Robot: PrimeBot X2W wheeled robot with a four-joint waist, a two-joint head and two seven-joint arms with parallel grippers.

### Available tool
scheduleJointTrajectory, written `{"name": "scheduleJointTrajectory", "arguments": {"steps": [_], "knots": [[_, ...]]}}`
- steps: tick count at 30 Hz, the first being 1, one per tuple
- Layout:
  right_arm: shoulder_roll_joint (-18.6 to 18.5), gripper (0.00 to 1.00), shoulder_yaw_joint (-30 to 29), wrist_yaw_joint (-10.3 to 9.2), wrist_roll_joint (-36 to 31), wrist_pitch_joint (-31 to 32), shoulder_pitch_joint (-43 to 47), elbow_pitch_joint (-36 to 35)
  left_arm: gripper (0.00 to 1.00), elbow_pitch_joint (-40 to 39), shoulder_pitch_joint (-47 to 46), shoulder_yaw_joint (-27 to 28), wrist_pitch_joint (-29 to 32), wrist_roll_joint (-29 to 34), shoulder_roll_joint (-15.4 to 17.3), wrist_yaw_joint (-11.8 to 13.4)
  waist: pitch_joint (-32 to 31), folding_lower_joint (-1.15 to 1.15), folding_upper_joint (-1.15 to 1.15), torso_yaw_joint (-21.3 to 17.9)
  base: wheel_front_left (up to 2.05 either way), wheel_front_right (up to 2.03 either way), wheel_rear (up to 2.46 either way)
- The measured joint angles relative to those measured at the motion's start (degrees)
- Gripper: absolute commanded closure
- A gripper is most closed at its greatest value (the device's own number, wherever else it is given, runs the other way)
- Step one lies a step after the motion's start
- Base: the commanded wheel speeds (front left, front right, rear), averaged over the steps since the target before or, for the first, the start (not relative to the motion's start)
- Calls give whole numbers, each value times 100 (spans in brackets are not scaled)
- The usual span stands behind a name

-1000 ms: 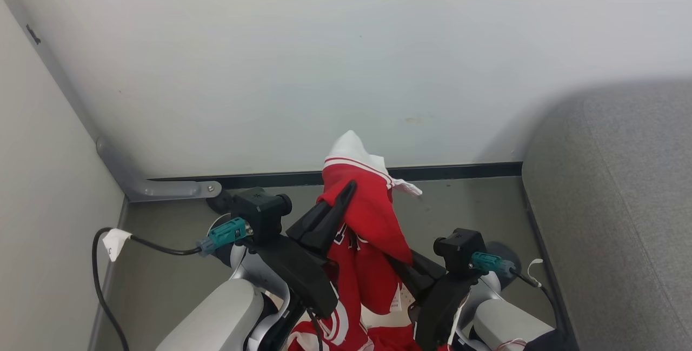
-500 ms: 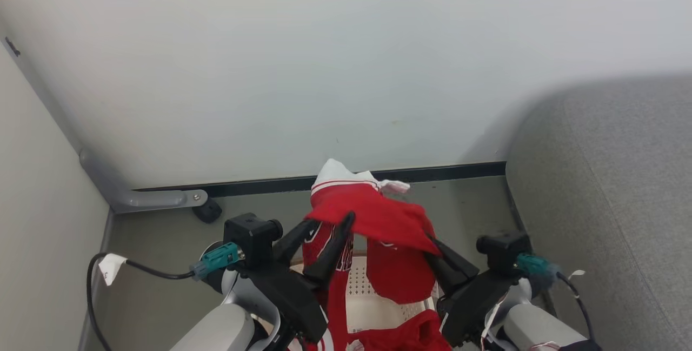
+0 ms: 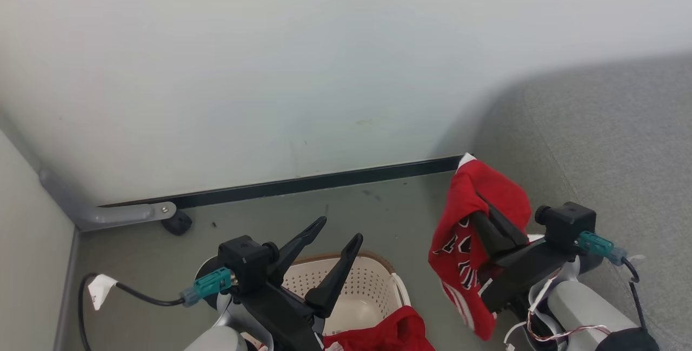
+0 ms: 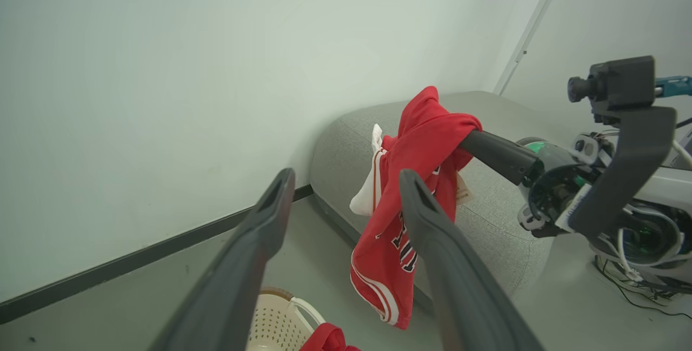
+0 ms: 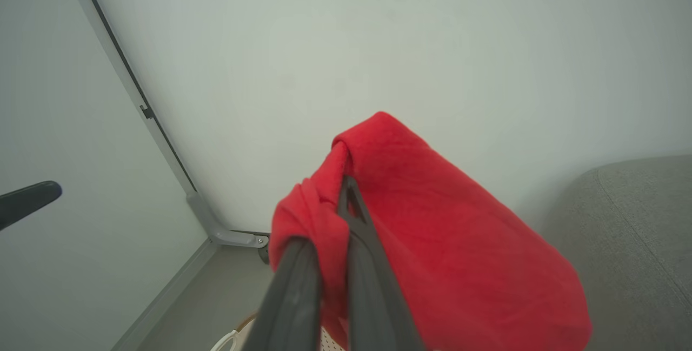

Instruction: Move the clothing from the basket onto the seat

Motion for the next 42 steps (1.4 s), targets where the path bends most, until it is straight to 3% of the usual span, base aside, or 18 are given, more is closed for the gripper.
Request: {"name": "scheduleJointTrajectory", "arguments": {"steps": [10, 21, 30, 42], "knots": [[-359, 100, -519, -274, -219, -1, 394, -816, 0, -509, 5, -31, -167, 248, 248, -10, 69, 0, -1, -484, 0, 0, 0], [-469, 100, -1022, -490, -324, -1, 800, -1713, 0, -699, 5, -10, -175, 390, 487, 8, 279, 0, -1, -1163, 0, 0, 0], [-502, 100, -1484, -600, -368, -2, 1067, -2243, 0, -899, 4, -52, -163, 482, 645, -2, 570, 0, 0, -1644, 0, 0, 0], [-595, 100, -2045, -584, -394, -11, 1094, -2740, 0, -1031, -121, -169, -33, 635, 670, -31, 1015, 0, 0, -1991, 0, 0, 0]]}}
